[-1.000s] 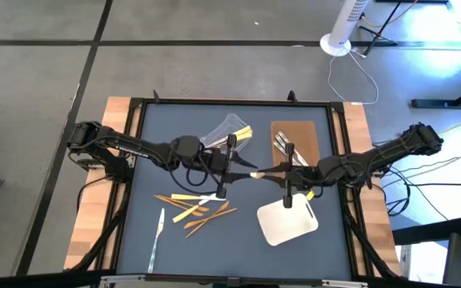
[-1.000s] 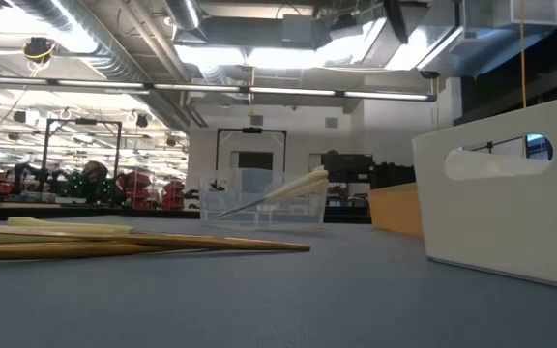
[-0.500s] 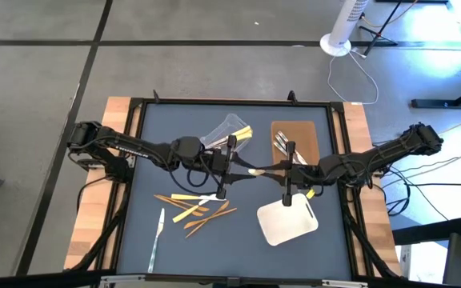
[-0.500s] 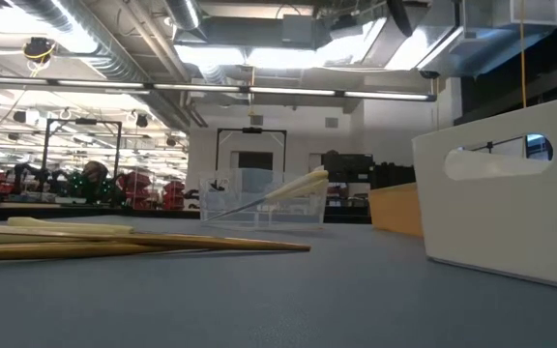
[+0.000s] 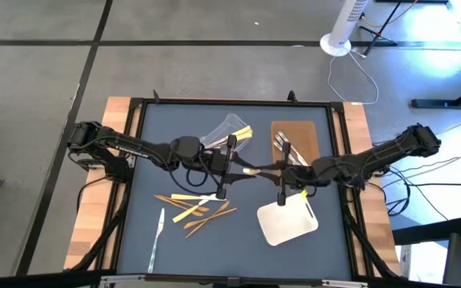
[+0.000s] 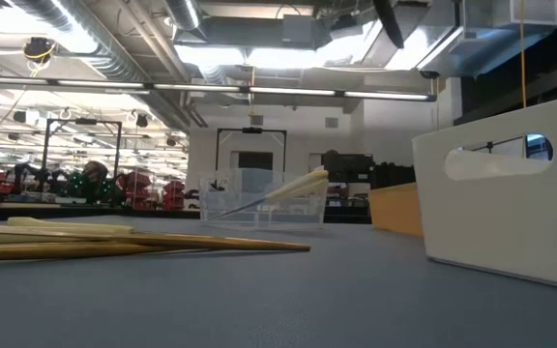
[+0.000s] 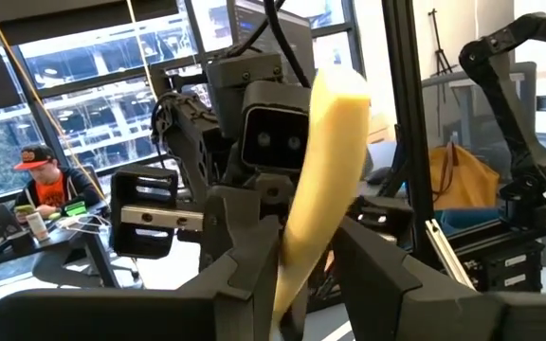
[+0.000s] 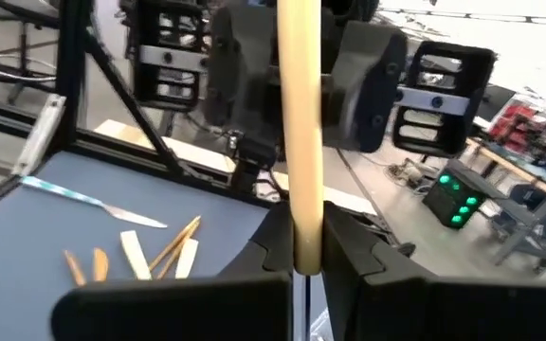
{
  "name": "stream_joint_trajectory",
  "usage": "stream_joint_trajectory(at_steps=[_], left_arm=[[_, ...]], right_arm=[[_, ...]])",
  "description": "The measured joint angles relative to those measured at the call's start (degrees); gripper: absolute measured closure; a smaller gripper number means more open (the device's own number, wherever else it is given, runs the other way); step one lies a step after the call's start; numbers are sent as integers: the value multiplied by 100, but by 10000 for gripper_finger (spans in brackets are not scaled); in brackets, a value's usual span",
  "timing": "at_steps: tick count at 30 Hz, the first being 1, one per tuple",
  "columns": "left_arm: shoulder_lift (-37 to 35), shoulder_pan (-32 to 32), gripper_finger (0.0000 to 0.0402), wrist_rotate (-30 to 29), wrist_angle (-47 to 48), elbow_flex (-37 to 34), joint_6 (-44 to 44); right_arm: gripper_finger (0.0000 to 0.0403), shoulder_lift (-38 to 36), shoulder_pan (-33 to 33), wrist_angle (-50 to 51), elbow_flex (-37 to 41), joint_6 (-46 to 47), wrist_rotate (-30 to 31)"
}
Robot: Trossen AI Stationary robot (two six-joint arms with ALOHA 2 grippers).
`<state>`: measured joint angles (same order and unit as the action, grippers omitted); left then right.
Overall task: Sort silverware by color (type)
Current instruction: Put the yellow knife into the transparent bin
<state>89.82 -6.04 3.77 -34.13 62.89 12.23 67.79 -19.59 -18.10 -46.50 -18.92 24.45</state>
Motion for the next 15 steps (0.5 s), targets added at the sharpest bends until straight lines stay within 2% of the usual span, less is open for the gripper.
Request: stream_joint_trajectory(at_steps=[6, 12, 15], left_arm=[[0, 0, 311, -171, -29, 4, 1], [0, 2, 357, -362, -4, 4, 66], [0, 2, 362, -368, 2, 7, 94]], right_arm=[[386, 87, 91, 4, -1, 27, 44], [386, 84, 89, -8, 0, 90, 19], [386, 84, 89, 16, 0, 89, 18]])
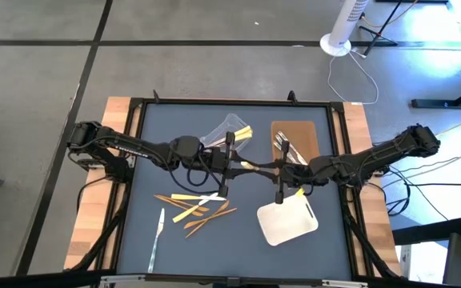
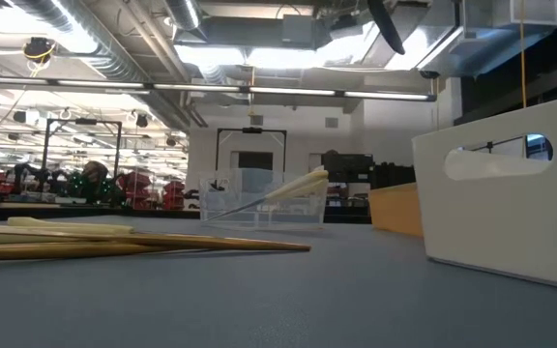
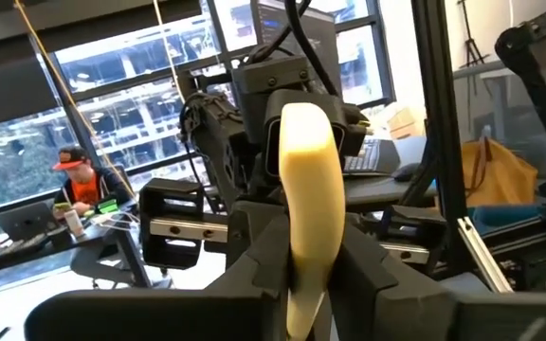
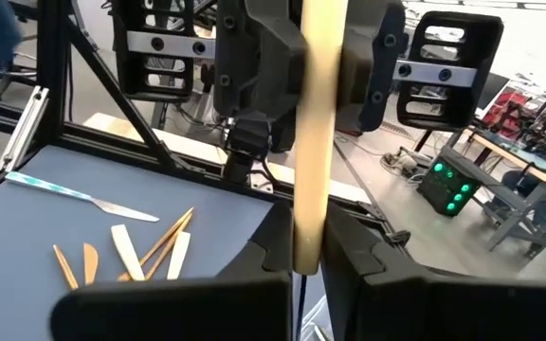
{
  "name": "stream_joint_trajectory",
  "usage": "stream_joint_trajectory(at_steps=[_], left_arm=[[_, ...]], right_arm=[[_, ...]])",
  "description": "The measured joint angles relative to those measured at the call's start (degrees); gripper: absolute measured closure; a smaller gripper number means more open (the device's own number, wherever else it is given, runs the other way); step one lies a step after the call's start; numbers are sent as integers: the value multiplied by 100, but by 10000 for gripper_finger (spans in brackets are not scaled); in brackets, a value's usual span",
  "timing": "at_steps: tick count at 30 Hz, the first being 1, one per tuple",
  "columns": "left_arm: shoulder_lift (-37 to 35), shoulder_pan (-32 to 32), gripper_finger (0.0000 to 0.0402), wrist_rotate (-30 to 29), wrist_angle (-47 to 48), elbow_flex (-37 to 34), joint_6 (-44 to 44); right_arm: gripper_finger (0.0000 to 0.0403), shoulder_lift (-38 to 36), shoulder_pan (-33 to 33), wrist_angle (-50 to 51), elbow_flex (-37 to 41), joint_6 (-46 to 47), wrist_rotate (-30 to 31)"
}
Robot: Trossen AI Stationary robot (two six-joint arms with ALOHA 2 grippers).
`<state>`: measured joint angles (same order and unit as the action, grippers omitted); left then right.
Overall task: Sort silverware by color (type)
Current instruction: Put the yellow knife into the transparent bin
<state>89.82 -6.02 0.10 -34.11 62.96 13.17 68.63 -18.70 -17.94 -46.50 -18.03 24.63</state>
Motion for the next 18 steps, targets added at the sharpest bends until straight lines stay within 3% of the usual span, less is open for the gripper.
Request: stream_joint_trajectory(at_steps=[8, 12, 18], left_arm=[[0, 0, 359, -251, 14, 0, -67], [0, 0, 358, -256, 57, 0, -146], [0, -4, 359, -755, 182, 0, -142]], right_arm=[[373, -1, 0, 33, 0, 10, 27], [327, -1, 0, 71, 0, -14, 37], [259, -168, -9, 643, -2, 3, 804]])
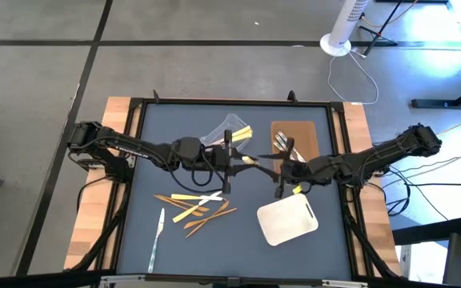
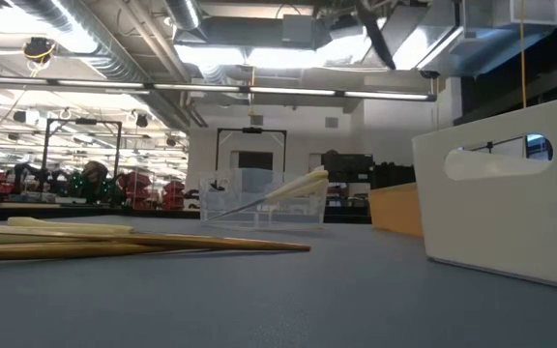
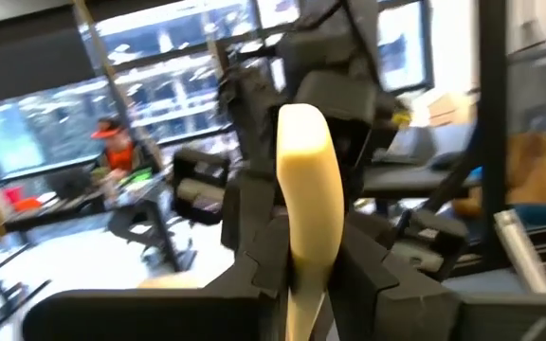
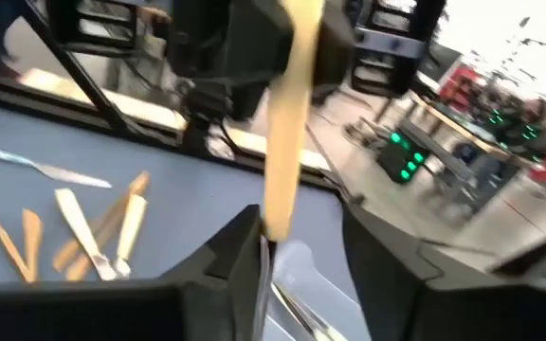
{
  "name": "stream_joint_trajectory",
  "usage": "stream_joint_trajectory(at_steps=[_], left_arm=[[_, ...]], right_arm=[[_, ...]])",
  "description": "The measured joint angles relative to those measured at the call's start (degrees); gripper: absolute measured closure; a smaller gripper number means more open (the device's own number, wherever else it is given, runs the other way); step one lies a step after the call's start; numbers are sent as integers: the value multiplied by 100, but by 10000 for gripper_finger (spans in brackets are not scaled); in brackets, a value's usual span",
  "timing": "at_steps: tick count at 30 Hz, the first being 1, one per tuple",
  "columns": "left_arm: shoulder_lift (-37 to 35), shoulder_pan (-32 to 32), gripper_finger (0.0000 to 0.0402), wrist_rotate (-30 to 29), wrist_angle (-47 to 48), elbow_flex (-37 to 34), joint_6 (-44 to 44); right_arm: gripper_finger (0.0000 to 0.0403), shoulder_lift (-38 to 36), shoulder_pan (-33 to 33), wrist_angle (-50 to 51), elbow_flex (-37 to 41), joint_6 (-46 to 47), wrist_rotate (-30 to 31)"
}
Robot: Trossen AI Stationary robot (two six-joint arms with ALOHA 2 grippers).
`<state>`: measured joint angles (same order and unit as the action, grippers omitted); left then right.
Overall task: Sort silverware by color (type)
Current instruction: Put the yellow knife into the transparent bin
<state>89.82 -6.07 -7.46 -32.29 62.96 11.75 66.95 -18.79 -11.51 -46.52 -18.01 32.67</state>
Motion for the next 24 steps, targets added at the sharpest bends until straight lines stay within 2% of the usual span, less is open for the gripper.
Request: stream_joint_trajectory(at_steps=[4, 13, 24], left_arm=[[0, 51, 358, -313, 165, -2, -72], [0, 673, 358, -318, 887, -2, -1038], [-110, 2098, 358, 1190, 1511, -11, -2349]], right_arm=[[240, -281, 0, 675, 0, 177, 80], [235, -945, 2, 1889, 0, 1083, 78], [235, -969, 9, 2286, 0, 1242, 78]])
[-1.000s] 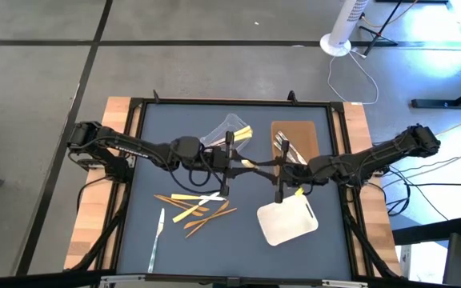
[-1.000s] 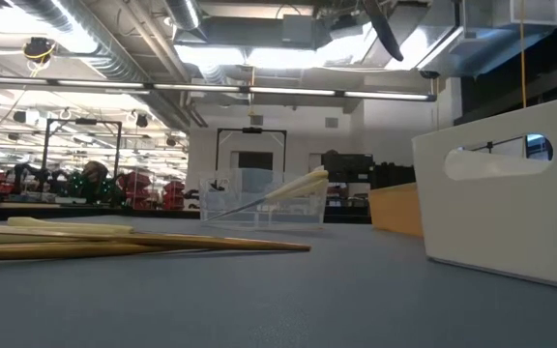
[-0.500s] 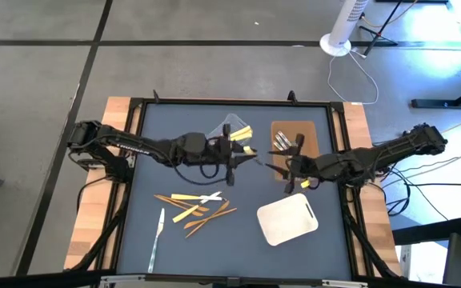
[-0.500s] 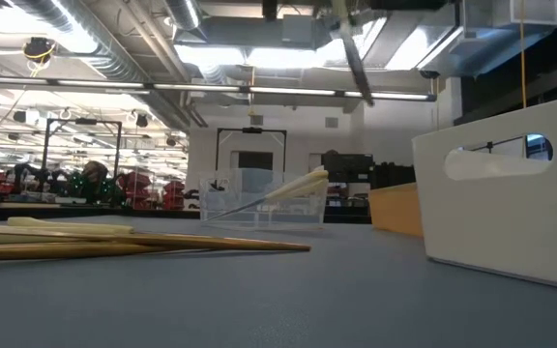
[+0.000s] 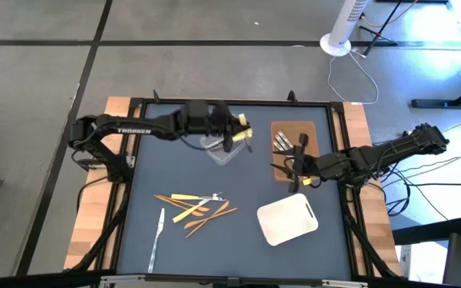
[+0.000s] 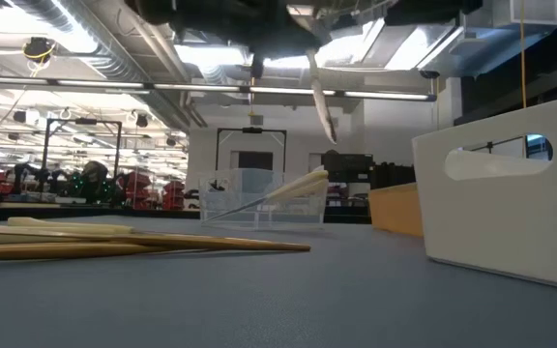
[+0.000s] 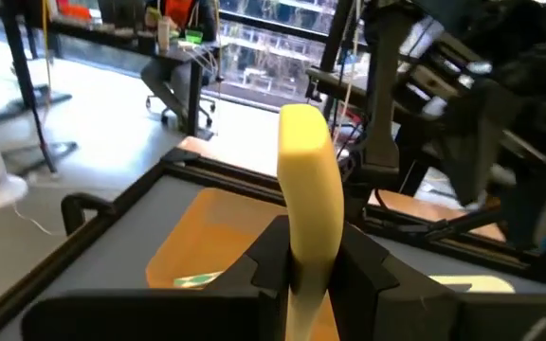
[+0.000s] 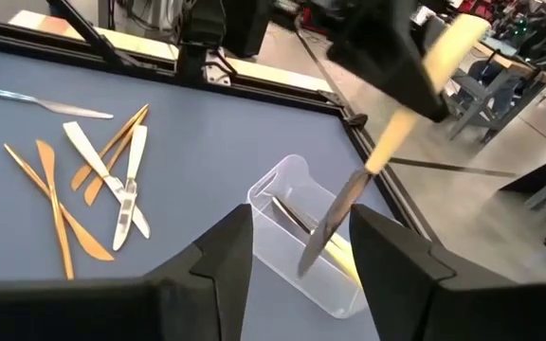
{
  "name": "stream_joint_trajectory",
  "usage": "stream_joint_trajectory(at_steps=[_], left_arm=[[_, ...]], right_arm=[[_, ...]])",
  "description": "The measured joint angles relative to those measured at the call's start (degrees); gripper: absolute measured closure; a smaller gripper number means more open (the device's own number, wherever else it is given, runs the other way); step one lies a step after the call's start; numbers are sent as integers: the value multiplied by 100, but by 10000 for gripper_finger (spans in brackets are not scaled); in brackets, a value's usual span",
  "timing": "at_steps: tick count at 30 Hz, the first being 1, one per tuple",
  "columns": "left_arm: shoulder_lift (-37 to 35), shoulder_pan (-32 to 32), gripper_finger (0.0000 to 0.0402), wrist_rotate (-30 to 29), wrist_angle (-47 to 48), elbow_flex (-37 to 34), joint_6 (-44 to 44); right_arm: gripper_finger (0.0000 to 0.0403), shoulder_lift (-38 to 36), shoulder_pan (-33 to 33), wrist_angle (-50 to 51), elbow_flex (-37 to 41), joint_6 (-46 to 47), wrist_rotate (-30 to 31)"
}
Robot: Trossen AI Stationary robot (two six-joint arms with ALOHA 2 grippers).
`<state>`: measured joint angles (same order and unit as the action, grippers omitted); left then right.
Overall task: Sort silverware by color (type)
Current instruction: Put the yellow knife into the transparent bin
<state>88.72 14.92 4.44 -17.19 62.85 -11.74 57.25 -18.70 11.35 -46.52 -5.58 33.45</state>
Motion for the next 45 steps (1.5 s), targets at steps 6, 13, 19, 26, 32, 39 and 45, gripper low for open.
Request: stream_joint_trajectory(at_steps=[6, 13, 19, 26, 32, 39, 45], left_arm=[[-8, 565, 358, 672, 248, 0, -294], [-8, 1006, 357, 923, 862, 0, -163], [-8, 1294, 357, 919, 1588, 0, 20], [-8, 1472, 357, 921, 1902, 0, 309], [-8, 1547, 357, 917, 2497, 0, 706], [-8, 1545, 357, 857, 3037, 2, 1210], [-8, 1530, 357, 837, 3385, 2, 1644]], right_arm=[[235, 0, 0, -35, 0, -1, 0], [235, 0, 0, -39, 0, -2, 0], [235, 0, 0, -41, 0, -2, -2], [235, 1, 0, -41, 0, 58, -23], [235, 2, 0, 12, 0, 177, -203], [235, 4, 0, 84, 44, 254, -260], [235, 7, 0, 82, 169, 256, -262]])
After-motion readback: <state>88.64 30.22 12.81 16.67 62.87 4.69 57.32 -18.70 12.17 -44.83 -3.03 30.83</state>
